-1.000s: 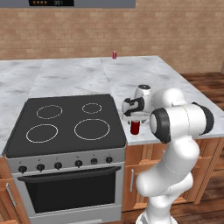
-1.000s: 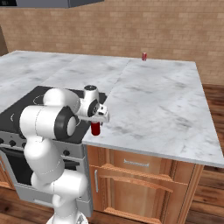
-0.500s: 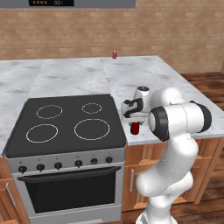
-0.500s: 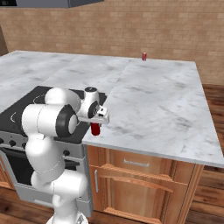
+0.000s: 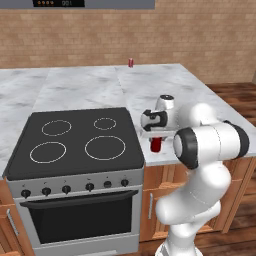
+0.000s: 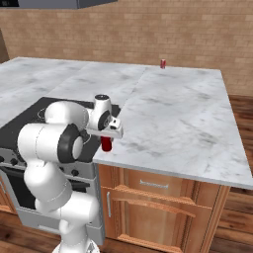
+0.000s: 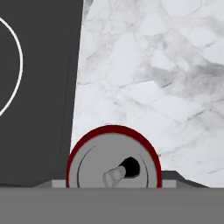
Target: Four empty soda cans are scattered around the kitchen. Gather all the cans and cluster them next to the stove for recycling.
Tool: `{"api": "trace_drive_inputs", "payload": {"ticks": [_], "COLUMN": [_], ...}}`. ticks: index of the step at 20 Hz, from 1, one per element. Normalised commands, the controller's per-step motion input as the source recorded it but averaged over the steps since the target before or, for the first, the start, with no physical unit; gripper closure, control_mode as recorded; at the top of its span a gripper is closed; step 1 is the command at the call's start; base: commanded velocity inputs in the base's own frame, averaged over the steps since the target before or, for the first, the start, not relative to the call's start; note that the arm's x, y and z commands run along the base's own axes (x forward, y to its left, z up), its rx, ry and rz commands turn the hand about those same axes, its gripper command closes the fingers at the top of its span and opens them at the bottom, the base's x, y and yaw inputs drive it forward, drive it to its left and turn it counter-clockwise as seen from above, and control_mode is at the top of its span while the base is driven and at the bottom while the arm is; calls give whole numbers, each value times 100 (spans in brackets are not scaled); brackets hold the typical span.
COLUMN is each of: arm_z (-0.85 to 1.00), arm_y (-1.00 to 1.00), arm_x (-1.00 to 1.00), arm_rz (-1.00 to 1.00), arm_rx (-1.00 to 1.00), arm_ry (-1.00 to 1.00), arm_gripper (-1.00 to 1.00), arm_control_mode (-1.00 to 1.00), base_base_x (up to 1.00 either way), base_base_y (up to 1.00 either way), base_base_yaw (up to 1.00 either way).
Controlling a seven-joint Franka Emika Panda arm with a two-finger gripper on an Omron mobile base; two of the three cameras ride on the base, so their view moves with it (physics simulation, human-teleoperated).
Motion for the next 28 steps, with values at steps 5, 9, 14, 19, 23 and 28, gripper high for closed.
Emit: {"api": "trace_drive_inputs", "payload": {"ticks": [5, 9, 14, 19, 23, 28], "arm_z": [76, 78, 65, 51, 45, 33], "arm_y": [-22, -36, -33, -4, 0, 0], "arm_x": [-84, -100, -100, -100, -94, -78], "arm_rz": [-1, 0, -1, -2, -1, -2], "arm_rx": [1, 0, 1, 1, 1, 3], "arm_ry": [0, -2, 0, 0, -1, 0], "arm_gripper": [100, 100, 100, 100, 100, 100], "arm_control_mode": [-100, -100, -100, -100, -100, -100], "base_base_x": [0, 0, 0, 0, 0, 0], "base_base_y": [0, 0, 0, 0, 0, 0], "base_base_yaw": [0, 0, 0, 0, 0, 0]}}
